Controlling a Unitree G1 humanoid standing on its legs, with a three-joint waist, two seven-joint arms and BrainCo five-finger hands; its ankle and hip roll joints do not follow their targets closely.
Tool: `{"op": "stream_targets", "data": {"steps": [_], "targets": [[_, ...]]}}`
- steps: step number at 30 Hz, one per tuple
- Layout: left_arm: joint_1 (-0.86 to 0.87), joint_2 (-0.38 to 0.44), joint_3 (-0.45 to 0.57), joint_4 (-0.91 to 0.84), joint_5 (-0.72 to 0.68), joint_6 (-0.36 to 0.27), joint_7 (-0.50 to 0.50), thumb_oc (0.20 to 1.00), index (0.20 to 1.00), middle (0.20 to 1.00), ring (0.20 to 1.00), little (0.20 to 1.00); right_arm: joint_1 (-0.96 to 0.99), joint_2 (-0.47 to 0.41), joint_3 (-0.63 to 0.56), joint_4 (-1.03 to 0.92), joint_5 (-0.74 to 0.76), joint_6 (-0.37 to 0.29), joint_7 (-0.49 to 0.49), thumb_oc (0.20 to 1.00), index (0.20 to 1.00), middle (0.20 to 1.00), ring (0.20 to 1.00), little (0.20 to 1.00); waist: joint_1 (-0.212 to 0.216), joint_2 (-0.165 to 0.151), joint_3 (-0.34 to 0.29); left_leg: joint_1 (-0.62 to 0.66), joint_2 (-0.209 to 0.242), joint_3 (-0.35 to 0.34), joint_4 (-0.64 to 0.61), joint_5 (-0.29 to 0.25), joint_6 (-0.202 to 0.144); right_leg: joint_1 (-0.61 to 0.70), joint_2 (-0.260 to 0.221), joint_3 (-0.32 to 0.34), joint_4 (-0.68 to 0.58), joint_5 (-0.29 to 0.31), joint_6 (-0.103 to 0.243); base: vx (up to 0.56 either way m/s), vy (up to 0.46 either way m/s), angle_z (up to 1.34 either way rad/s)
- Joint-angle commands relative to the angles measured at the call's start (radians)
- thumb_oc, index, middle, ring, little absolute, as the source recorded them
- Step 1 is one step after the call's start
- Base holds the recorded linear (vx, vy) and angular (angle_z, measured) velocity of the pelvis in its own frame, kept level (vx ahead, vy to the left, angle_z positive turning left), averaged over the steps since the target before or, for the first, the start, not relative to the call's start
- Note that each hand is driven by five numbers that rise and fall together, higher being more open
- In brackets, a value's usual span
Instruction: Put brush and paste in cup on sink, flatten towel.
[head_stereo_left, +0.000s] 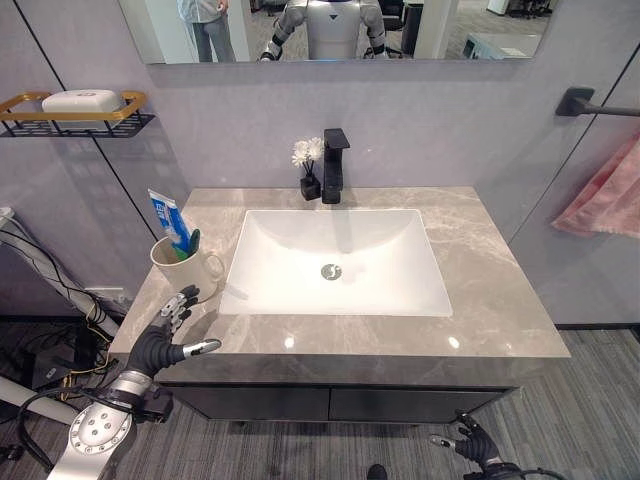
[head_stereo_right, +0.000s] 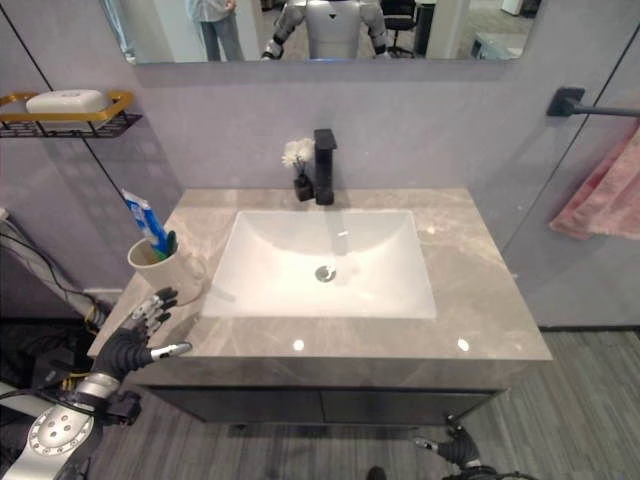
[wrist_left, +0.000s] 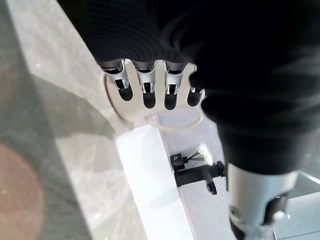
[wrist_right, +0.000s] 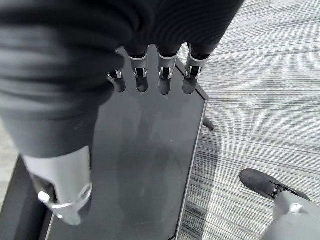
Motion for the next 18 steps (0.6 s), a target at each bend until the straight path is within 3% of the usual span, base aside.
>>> {"op": "stream_targets", "data": {"steps": [1,18], "targets": [[-0.02,0.02,0.055,-0.037,-0.029,-0.035,0.011,1.0,1.0,1.0,1.0,1.0,-0.062,-0.014,-0.002,0.014,-0.035,-0.003,-0.018,1.0,1.0,1.0,1.0,1.0,-0.011,-0.018,0.0,-0.032,-0.015,-0.01,0.008,-0.001,0.014,0.072,-0.022,0.06,0.047,-0.08,0.04,0.0,0.0,0.0],[0.017,-0.025,0.116,-0.002,-0.047,-0.029,0.037,1.0,1.0,1.0,1.0,1.0,-0.06,-0.012,-0.009,0.067,-0.053,-0.001,-0.017,1.0,1.0,1.0,1.0,1.0,-0.005,-0.013,0.027,-0.019,-0.024,-0.004,0.019,-0.01,0.033,0.054,-0.029,0.071,0.104,-0.111,0.038,0.0,0.002,0.0]]}}
